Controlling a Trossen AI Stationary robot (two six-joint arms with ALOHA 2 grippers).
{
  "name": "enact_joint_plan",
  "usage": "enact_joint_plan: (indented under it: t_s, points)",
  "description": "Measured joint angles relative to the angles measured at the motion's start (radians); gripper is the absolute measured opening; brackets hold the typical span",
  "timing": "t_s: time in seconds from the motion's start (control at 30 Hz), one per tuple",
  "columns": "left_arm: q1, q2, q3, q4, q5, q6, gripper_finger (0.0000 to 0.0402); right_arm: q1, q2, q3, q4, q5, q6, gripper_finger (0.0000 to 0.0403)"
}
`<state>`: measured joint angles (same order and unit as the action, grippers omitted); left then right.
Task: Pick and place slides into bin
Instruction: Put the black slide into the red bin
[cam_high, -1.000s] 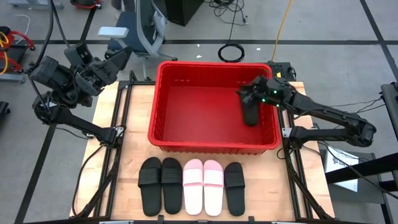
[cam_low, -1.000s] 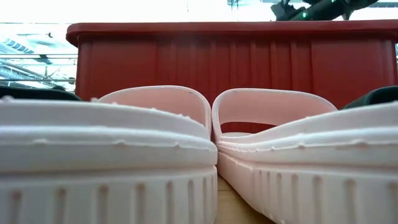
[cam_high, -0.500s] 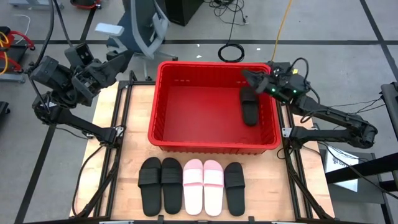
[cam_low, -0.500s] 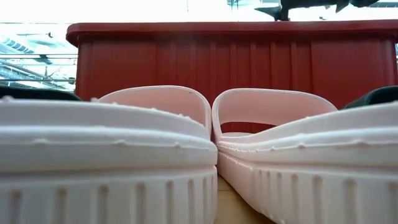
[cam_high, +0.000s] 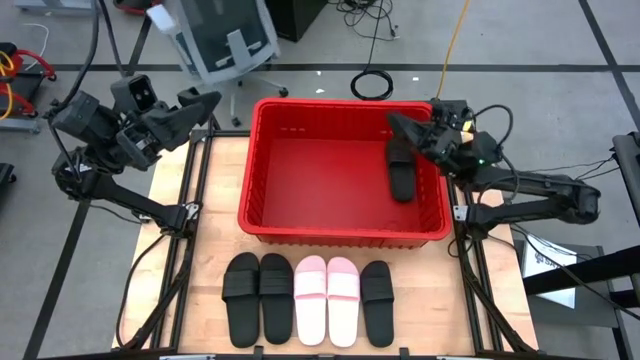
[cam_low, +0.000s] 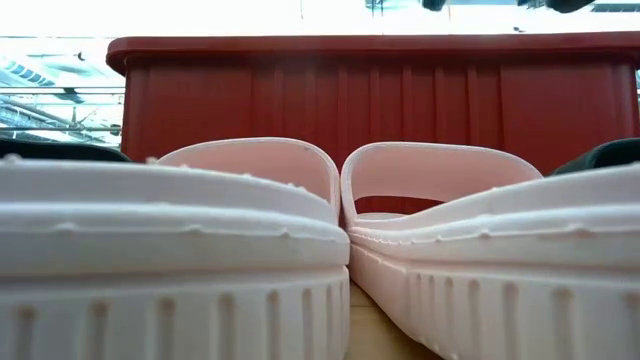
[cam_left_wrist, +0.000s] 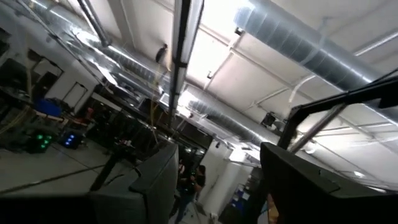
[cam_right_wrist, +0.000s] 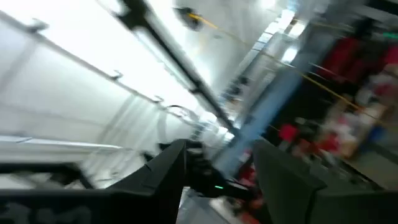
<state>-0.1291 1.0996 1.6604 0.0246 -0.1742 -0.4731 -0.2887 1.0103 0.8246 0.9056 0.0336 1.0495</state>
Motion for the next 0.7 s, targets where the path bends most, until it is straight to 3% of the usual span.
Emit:
enact_joint_plan:
  t_s: [0.17,0.4,0.7]
  points:
    - [0.000,0.000,0.000,0.001,0.047,-0.056,0.0228,0.106,0.025,0.000,0.204,-0.005,-0.120,0.0180]
    - [-0.006,0.000,0.000,0.002,0.101,-0.138,0.0228,0.286,0.027,0.000,0.351,-0.012,-0.286,0.0180]
    - [-0.063,0.006,0.000,0.004,0.105,-0.117,0.0228,0.460,0.027,0.095,0.338,-0.072,-0.456,0.0180]
